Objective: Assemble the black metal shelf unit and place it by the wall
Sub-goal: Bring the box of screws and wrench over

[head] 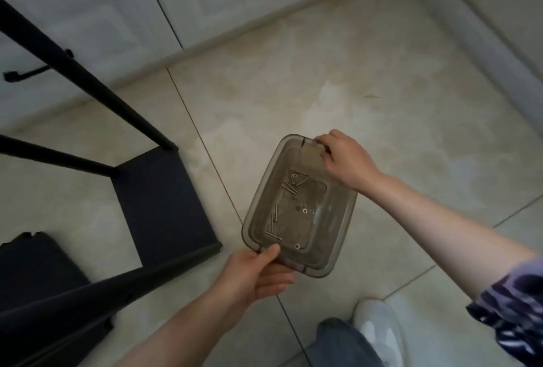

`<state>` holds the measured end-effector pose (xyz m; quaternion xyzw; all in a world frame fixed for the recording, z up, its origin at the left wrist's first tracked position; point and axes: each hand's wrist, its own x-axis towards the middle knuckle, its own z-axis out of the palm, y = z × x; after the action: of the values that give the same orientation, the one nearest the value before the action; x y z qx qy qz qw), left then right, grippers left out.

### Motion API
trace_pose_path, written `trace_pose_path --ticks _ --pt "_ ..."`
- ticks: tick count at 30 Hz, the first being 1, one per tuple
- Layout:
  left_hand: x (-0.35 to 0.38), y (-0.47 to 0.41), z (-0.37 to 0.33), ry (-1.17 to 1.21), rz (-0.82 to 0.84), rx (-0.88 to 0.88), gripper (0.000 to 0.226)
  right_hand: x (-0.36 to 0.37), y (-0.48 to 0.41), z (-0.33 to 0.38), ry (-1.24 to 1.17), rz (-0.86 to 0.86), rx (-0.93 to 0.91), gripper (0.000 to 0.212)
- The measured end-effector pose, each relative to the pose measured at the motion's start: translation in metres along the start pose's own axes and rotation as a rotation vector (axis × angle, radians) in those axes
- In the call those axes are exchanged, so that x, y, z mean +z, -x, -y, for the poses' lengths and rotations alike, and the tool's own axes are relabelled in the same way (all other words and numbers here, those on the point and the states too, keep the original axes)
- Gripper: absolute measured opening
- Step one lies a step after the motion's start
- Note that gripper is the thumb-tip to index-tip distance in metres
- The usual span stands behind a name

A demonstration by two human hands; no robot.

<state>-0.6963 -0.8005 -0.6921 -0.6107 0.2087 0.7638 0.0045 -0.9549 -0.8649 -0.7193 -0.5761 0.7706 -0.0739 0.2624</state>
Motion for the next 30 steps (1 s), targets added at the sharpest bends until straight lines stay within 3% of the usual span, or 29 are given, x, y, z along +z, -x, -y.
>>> trace_pose_path --ticks 12,16,18,19,21,22,25,30 --pt "-0.004 -0.042 0.021 -0.078 -0.027 0.169 0.038 0.028 -0.017 -0.019 0.011 -0.154 -0.134 0.034" --pt "-0.002 -0.033 0.020 -0.225 -0.030 0.211 0.045 0.023 -0.011 -0.017 0.069 -0.154 -0.145 0.035" --pt "-0.007 -0.028 0.019 -0.430 -0.063 0.242 0.059 0.021 -0.004 -0.018 0.094 -0.189 -0.114 0.041" --pt "-0.010 -0.026 0.017 -0.648 -0.113 0.286 0.068 0.020 0.002 -0.018 0.082 -0.221 -0.087 0.044" --pt "-0.018 -0.022 0.011 -1.151 -0.318 0.374 0.077 0.021 0.019 -0.018 0.014 -0.293 -0.017 0.048" --pt "-0.020 -0.022 0.007 -1.276 -0.420 0.408 0.075 0.024 0.028 -0.019 -0.032 -0.323 0.021 0.049" --pt "-0.022 -0.022 -0.004 -1.136 -0.516 0.530 0.050 0.038 0.065 -0.017 -0.198 -0.354 0.123 0.059" --pt "-0.012 -0.036 -0.014 -1.022 -0.444 0.598 0.026 0.068 0.114 -0.003 -0.429 -0.207 0.207 0.073"
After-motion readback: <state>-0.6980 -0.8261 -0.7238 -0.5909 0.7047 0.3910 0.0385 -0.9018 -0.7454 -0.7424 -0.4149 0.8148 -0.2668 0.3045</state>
